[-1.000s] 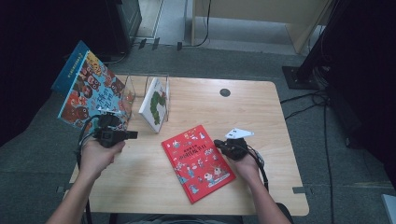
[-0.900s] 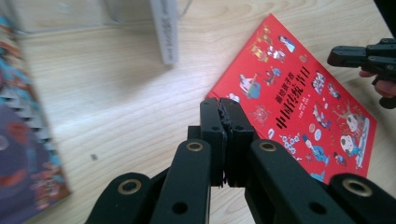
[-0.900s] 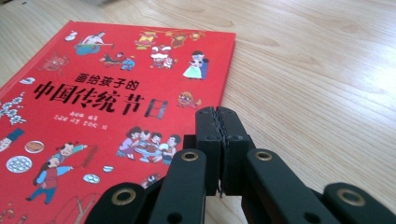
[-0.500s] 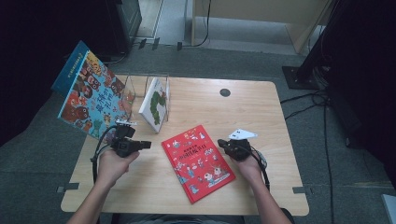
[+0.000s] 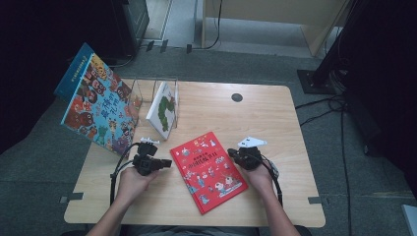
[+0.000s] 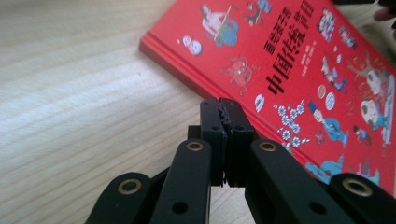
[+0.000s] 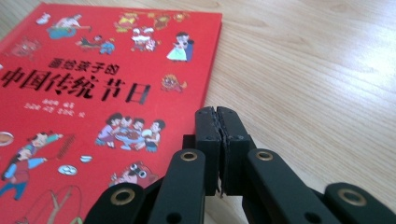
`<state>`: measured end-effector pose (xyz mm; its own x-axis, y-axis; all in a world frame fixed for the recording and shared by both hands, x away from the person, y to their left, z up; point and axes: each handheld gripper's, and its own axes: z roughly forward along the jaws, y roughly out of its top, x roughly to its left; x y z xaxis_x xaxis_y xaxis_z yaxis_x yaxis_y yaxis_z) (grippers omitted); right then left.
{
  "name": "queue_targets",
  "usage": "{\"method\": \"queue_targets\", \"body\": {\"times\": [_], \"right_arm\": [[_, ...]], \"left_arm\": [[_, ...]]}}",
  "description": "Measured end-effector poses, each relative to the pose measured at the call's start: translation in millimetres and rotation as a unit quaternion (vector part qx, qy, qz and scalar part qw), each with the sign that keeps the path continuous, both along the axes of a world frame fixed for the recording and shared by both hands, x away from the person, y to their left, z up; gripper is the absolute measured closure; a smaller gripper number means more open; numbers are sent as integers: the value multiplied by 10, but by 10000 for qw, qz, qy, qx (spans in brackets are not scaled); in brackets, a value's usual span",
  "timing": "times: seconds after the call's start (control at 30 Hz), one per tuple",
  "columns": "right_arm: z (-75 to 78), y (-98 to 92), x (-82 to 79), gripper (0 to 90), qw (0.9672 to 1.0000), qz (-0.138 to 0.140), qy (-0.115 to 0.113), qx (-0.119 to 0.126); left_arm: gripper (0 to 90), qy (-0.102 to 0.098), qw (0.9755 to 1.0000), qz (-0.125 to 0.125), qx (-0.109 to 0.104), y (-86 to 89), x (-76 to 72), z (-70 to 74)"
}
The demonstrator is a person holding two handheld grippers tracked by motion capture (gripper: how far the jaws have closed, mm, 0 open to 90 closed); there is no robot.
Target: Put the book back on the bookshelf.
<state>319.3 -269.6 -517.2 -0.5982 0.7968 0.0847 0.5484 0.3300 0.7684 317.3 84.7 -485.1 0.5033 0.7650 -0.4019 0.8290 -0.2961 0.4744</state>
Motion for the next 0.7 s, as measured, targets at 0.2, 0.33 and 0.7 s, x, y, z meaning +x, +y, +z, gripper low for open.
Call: {"method": "queue_targets", "body": {"times": [0.2,0.33,0.7], "right_arm": [[-49,-32,-45,883,10000,-52,6,-28],[-52,-45,-72,883,9999,-118,-16,-34],[-58,7,-134,900,9998,-145,-74,-75]], "left_arm": [[888,71,9999,-108,-67,-104,-3,-57],[890,87,9998,-176,74,-159,3,-115],[894,32,9999,-102,-57,-200,59,-144]]}}
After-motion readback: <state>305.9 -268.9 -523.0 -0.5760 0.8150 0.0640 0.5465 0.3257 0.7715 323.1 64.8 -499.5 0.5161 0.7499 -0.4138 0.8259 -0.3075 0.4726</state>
